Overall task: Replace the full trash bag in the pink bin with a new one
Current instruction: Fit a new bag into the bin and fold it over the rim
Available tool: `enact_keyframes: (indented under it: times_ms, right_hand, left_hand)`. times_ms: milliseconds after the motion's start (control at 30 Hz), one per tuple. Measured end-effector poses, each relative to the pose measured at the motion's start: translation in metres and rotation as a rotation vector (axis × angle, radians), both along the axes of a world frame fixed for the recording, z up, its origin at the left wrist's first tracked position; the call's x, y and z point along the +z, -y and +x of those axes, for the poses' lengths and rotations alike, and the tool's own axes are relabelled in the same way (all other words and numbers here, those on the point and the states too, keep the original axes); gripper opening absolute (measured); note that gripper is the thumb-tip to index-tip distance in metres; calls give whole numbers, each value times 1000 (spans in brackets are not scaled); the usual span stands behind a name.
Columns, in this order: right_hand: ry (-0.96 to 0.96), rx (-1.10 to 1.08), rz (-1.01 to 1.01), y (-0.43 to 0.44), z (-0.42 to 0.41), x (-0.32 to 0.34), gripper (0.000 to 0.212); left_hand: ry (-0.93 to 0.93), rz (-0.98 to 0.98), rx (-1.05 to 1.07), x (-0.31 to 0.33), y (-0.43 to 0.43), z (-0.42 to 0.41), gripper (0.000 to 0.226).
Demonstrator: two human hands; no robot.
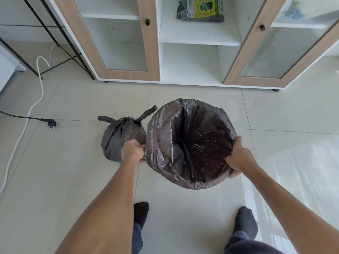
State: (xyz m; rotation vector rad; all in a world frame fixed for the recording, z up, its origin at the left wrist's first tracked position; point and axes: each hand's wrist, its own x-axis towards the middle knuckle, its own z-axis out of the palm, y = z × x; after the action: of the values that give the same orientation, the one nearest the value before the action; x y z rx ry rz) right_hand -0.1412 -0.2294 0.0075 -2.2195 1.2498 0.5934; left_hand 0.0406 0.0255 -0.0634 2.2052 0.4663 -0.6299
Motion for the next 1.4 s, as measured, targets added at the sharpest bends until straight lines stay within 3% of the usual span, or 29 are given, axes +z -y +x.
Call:
enact_keyframes:
  times_ms: [100,233,333,467,533,600,700,800,900,1000,1100,1167,1233,1300,1367,1400]
  right_hand:
    - [-10,14,-18,1,0,0,45]
    - [-14,3,-7,1,1,0,47]
    - [-19,0,-3,1,0,1,44]
    - [-22,-13,3,0,1,1,44]
    - [-16,-21,3,1,1,-1,40]
    - [-6,-21,6,2,0,-1,37]
    - [2,-17,19,3,0,-1,35]
    - [-12,-1,16,2,2,0,40]
    - [-26,3,23,0,2,-1,44]
    - [-39,7,13,1,3,-1,44]
    - [-79,64,-117,1,4,-6,73]
    - [41,186,-324,-1,5,-11,91]
    - [256,394,-537,-4,7,-16,80]
    - [413,575,-608,-10,14,-23,51]
    - [399,704,-496,-19,20,-34,34]
    - [308,754,-404,-24,22,-43,39]
  left_hand:
    - [-27,-29,69,5,-8,7,17]
    - [456,137,-28,48,15,27,23]
    - [749,161,-369,78,38,13,18]
    - [891,111,-984,74,72,-21,21]
    - [869,156,-1267,56,87,-37,21]
    - [745,409,-1465,41,92,-45,24]
    - [369,915,-1553,30,78,-44,37]
    - [137,1175,-1622,23,71,-40,51]
    - [97,1143,-1608,18,71,-43,52]
    - [167,977,-1529,17,68,-42,45]
    - [229,767,-1439,19,68,-38,46]
    - [274,663,-1397,22,72,-38,50]
    - [315,619,-1395,23,76,-42,50]
    - [329,605,-1408,20,79,-47,49]
    - [332,608,-1420,13,80,-50,50]
    - [328,608,-1427,8,79,-51,51]
